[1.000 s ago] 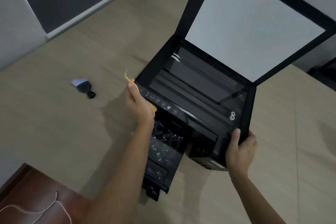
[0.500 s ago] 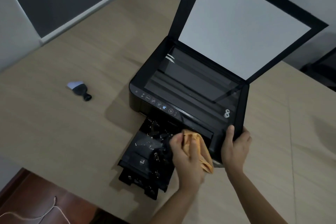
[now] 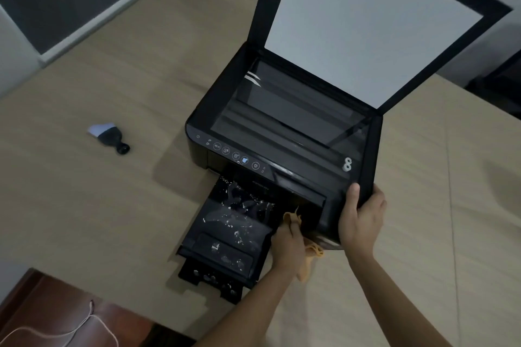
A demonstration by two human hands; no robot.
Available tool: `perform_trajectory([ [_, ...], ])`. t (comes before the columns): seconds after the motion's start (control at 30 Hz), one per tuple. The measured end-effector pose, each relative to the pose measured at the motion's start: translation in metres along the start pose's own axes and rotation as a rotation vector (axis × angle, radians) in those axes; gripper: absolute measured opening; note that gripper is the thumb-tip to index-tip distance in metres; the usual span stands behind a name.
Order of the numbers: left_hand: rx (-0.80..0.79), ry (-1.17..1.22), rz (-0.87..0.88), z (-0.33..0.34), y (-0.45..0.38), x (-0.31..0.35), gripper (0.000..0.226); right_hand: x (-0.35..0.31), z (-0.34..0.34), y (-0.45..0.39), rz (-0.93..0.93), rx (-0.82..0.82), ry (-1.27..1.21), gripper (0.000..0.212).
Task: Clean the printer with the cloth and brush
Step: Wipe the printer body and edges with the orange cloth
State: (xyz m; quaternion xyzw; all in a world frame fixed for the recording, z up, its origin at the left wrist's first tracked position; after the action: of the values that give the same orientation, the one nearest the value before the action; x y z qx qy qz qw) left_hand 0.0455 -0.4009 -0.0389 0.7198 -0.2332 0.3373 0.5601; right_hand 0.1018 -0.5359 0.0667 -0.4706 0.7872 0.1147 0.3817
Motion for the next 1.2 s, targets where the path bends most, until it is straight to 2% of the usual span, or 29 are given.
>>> perform_trajectory([
  [0.07,0.025,0.037,0.043,-0.001,0.013,0.014,0.030,0.000,0.000,0.001,0.000,0.003,-0.004,0.054],
  [0.17,0.008,0.123,0.262,-0.005,0.046,0.044,0.029,-0.002,0.001,-0.001,-0.015,0.006,-0.003,0.055],
  [0.27,-0.059,0.063,0.287,-0.004,0.047,0.047,0.035,0.004,0.001,-0.001,0.005,0.009,0.018,0.054],
  [0.4,-0.111,-0.078,0.068,-0.004,0.010,0.034,0.038,0.004,0.001,0.000,0.018,0.003,0.017,0.055],
  [0.47,-0.124,-0.058,-0.073,-0.001,0.006,0.030,0.036,0.003,0.001,0.000,0.020,0.006,0.016,0.054],
  [0.5,-0.147,0.031,-0.153,0.004,0.012,0.028,0.035,0.003,0.000,0.000,0.021,0.007,0.017,0.054],
  [0.6,-0.191,0.488,-0.431,0.027,0.039,0.021,0.036,0.002,0.001,0.000,0.010,0.009,0.015,0.055],
  [0.73,-0.115,0.870,-0.609,0.036,0.035,0.016,0.037,0.002,0.001,0.000,0.020,-0.001,0.010,0.054],
  [0.83,-0.086,1.009,-0.658,0.038,0.025,0.012,0.036,0.003,0.001,-0.002,0.011,0.008,0.007,0.052],
  [1.03,-0.181,0.967,-0.634,0.035,0.035,0.015,0.035,0.005,0.000,-0.001,-0.008,0.005,0.012,0.053],
  [1.2,-0.054,0.859,-0.577,0.039,0.039,0.013,0.039,0.006,0.002,0.000,-0.003,-0.007,0.021,0.053],
])
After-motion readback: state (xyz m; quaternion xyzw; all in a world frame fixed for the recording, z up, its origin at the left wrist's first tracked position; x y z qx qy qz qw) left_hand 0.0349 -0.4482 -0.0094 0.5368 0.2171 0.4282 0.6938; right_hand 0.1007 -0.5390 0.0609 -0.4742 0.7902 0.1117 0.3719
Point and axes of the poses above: each hand's wrist, its own y-axis away from the middle knuckle, its own z-axis out of the palm, x = y × z, the point moved 6 cm from there along -y, towards the middle knuckle, and after that the axes turned 6 degrees about x, right-handed, at the moved point
